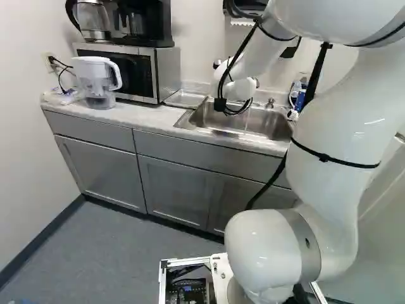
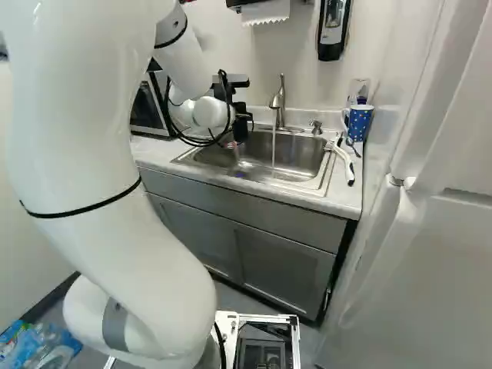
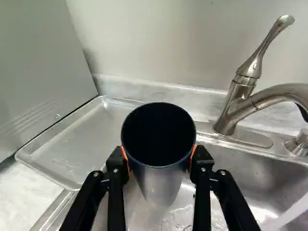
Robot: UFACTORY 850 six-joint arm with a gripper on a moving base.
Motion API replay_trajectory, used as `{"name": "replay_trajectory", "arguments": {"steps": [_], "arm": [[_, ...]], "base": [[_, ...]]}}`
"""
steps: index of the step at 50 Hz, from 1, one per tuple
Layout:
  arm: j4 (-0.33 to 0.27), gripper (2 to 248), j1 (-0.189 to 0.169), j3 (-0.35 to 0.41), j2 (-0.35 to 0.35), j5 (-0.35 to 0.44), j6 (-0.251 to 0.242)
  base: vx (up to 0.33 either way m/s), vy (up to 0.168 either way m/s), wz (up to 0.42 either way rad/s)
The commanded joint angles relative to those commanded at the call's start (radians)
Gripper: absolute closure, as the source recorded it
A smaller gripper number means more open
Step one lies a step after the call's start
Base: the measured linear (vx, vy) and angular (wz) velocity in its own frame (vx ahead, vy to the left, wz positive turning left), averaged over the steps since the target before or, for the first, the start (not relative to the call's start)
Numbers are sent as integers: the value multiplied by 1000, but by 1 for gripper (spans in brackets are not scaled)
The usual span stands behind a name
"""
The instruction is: Rinse the cup and place it in the tray
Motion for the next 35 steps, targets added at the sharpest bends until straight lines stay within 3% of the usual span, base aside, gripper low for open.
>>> {"name": "replay_trajectory", "arguments": {"steps": [35], "arm": [[0,124,-42,61,-7,0,0]], "base": [[0,0,0]]}}
